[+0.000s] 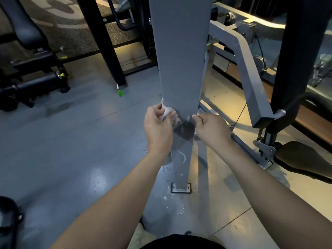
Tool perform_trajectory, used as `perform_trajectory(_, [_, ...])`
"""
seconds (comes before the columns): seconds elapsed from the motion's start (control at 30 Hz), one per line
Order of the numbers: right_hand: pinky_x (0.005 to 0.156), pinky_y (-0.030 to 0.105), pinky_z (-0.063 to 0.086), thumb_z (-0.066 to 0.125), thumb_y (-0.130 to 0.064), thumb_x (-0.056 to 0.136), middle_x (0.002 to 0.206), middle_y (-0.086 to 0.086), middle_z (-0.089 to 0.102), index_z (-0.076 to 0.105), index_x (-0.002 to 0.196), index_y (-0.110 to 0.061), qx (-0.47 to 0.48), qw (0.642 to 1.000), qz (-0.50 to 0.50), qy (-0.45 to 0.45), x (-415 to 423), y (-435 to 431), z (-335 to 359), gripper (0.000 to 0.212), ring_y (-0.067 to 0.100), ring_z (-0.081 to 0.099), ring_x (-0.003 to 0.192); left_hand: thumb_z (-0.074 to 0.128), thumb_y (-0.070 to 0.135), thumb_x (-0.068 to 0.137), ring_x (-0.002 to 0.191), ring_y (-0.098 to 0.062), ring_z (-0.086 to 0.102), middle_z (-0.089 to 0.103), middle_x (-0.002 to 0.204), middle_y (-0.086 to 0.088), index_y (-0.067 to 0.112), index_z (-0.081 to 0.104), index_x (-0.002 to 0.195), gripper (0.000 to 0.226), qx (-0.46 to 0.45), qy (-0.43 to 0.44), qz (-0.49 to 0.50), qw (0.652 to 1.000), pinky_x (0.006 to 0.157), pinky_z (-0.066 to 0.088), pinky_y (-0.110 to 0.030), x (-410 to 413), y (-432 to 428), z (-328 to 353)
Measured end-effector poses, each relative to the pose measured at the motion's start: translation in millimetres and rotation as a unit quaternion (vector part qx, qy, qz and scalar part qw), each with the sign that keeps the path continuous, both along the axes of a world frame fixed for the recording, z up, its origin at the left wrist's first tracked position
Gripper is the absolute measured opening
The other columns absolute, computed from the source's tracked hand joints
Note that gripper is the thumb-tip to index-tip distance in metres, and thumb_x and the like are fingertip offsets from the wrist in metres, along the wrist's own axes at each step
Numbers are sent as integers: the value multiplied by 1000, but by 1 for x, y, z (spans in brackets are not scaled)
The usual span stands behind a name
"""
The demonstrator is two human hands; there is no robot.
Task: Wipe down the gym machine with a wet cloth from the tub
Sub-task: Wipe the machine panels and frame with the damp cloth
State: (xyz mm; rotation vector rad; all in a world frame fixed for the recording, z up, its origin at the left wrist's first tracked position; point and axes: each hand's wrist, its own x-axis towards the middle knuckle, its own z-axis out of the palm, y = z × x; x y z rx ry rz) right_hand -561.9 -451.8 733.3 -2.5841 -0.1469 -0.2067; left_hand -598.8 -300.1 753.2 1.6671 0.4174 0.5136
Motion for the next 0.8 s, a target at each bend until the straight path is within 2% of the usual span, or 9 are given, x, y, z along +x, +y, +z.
perform_trajectory(0.1, [58,34,28,42,-42,108,70,4,56,57,74,-11,4,1000,3,-7,0,0,-3,48,29,54,70,61,-9,91,67,-1,62,67,77,11,16,43,83,32,13,50,-16,999,63,45,-17,-1,-1,-23])
perform_trajectory(0.17, [57,34,28,42,-42,108,69,3,57,59,74,-11,2,1000,5,-7,0,0,-2,49,29,54,71,63,1,93,74,-13,60,63,79,7,13,44,85,24,25,107,-26,994,60,44,-24,-3,0,-38])
perform_trajectory(0.2, [55,34,26,42,-42,108,67,2,54,56,71,-12,1,1000,7,-7,1,-1,-2,49,28,52,68,65,7,94,75,-14,59,62,80,8,11,46,87,21,35,124,-23,991,59,43,-22,-4,1,-42])
perform_trajectory(0.33, [49,30,21,45,-43,107,58,-3,44,37,60,-21,5,1000,9,-9,0,-2,1,52,20,44,57,73,12,90,68,2,60,63,71,18,17,46,81,29,9,74,28,997,61,43,-12,1,-4,-28])
perform_trajectory(0.4, [49,30,21,44,-43,107,59,-3,46,40,61,-20,2,1000,3,-10,2,-2,-2,52,21,45,58,73,8,90,64,8,59,62,75,18,19,43,79,34,6,68,32,997,60,42,-11,4,-5,-28])
perform_trajectory(0.53, [54,34,22,42,-43,107,68,0,54,60,76,-12,-13,1000,-2,-15,3,1,-5,48,26,48,69,69,8,93,60,7,56,61,76,9,20,40,77,35,48,132,-7,990,56,40,-21,1,-2,-51])
perform_trajectory(0.6, [55,34,23,42,-42,107,69,0,53,61,77,-11,-18,1000,1,-15,3,1,-3,47,27,48,69,68,5,92,58,8,56,63,75,3,18,42,75,34,39,128,-11,991,58,41,-20,-1,-1,-51])
perform_trajectory(0.73, [50,31,21,44,-42,107,64,-3,47,51,69,-16,-17,1000,1,-17,3,1,-3,46,26,48,67,74,5,88,60,6,56,66,73,4,18,41,78,37,20,32,35,999,60,41,-14,8,1,-25])
perform_trajectory(0.8, [50,31,21,44,-41,107,63,-5,45,49,68,-18,-27,1000,-5,-6,2,3,-6,45,26,48,67,72,5,89,64,0,59,65,75,3,21,38,78,40,45,34,32,998,59,43,-17,9,5,-30])
